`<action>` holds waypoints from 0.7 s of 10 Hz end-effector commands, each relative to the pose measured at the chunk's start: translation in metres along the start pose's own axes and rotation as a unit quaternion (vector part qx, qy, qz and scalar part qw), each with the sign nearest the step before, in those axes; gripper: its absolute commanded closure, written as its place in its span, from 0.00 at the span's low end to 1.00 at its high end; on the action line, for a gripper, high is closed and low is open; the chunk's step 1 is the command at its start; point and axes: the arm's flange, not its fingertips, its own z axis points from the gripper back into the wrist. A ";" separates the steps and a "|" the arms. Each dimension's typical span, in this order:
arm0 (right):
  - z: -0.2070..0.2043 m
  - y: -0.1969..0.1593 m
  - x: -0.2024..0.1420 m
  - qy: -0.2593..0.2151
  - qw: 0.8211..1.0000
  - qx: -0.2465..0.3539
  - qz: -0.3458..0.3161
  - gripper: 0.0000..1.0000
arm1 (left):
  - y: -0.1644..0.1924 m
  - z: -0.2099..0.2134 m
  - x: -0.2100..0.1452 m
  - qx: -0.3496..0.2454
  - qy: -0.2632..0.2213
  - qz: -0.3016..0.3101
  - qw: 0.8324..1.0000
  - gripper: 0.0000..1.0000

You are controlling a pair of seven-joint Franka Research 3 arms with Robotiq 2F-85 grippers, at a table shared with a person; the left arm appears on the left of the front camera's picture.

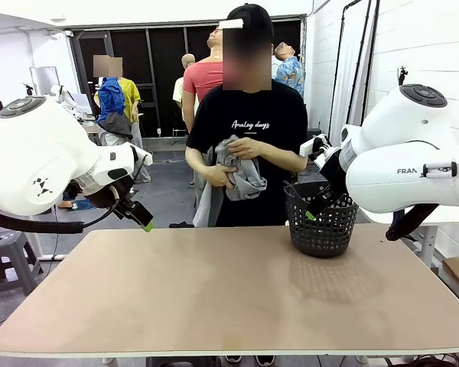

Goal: Fold the training pants.
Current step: Grab both ends of the Training pants handed by a person.

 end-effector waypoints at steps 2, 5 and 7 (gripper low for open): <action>0.000 -0.001 0.001 -0.003 1.000 -0.003 -0.002 0.00 | 0.001 -0.002 0.000 -0.001 -0.002 -0.006 1.000 0.00; 0.000 -0.001 0.001 -0.003 1.000 -0.003 -0.002 0.00 | 0.001 -0.002 0.000 -0.001 -0.002 -0.006 1.000 0.00; 0.000 -0.001 0.001 -0.003 1.000 -0.003 -0.002 0.00 | 0.001 -0.002 0.000 -0.001 -0.002 -0.006 1.000 0.00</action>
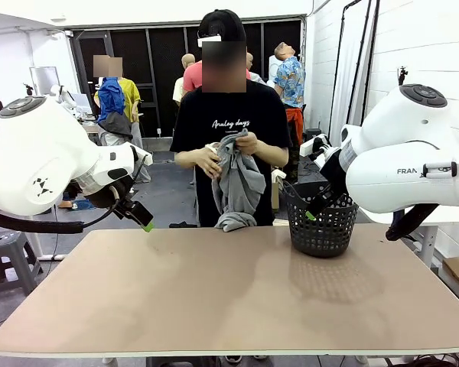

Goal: Fold the training pants.
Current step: Grab both ends of the Training pants handed by a person.

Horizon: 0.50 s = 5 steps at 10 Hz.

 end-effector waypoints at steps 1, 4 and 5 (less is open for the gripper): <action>0.000 -0.001 0.001 -0.003 1.000 -0.003 -0.002 0.00 | 0.001 -0.002 0.000 -0.001 -0.002 -0.006 1.000 0.00; 0.000 -0.001 0.001 -0.003 1.000 -0.003 -0.002 0.00 | 0.001 -0.002 0.000 -0.001 -0.002 -0.006 1.000 0.00; 0.000 -0.001 0.001 -0.003 1.000 -0.003 -0.002 0.00 | 0.001 -0.002 0.000 -0.001 -0.002 -0.006 1.000 0.00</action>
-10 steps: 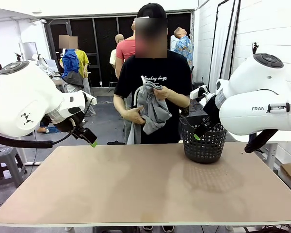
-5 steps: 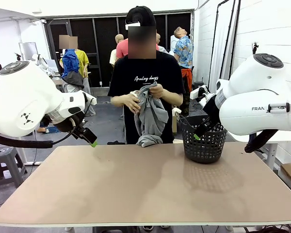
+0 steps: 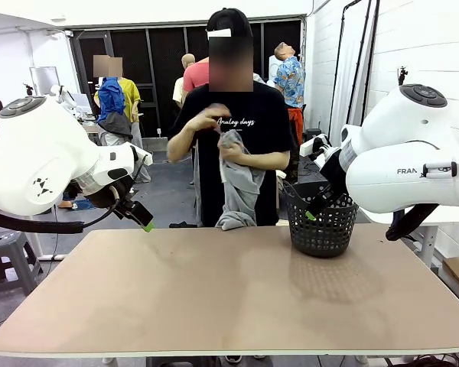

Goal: Fold the training pants.
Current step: Grab both ends of the Training pants handed by a person.

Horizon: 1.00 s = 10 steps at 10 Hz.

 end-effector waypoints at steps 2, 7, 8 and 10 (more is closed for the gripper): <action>0.000 -0.001 0.001 -0.003 1.000 -0.003 -0.002 0.00 | 0.001 -0.002 0.000 -0.001 -0.002 -0.006 1.000 0.00; 0.000 -0.001 0.001 -0.003 1.000 -0.003 -0.002 0.00 | 0.001 -0.002 0.000 -0.001 -0.002 -0.006 1.000 0.00; 0.000 -0.001 0.001 -0.003 1.000 -0.003 -0.002 0.00 | 0.001 -0.002 0.000 -0.001 -0.002 -0.006 1.000 0.00; 0.000 -0.001 0.001 -0.003 1.000 -0.003 -0.002 0.00 | 0.001 -0.002 0.000 -0.001 -0.002 -0.006 1.000 0.00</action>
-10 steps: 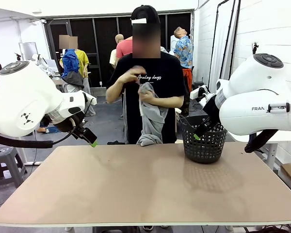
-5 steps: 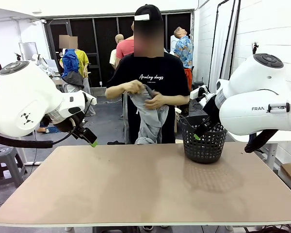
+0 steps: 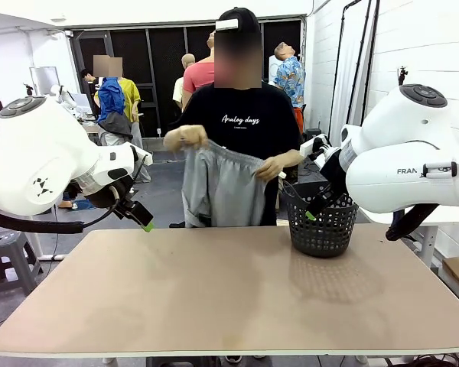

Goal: Fold the training pants.
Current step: Grab both ends of the Training pants handed by a person.

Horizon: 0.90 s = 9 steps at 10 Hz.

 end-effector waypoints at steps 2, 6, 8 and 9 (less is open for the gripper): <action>0.000 -0.001 0.001 -0.003 1.000 -0.003 -0.002 0.00 | 0.001 -0.002 0.000 -0.001 -0.002 -0.006 1.000 0.00; 0.000 -0.001 0.001 -0.003 1.000 -0.003 -0.002 0.00 | 0.001 -0.002 0.000 -0.001 -0.002 -0.006 1.000 0.00; 0.000 -0.001 0.001 -0.003 1.000 -0.003 -0.002 0.00 | 0.001 -0.002 0.000 -0.001 -0.002 -0.006 1.000 0.00; 0.000 -0.001 0.001 -0.003 1.000 -0.003 -0.002 0.00 | 0.001 -0.002 0.000 -0.001 -0.002 -0.006 1.000 0.00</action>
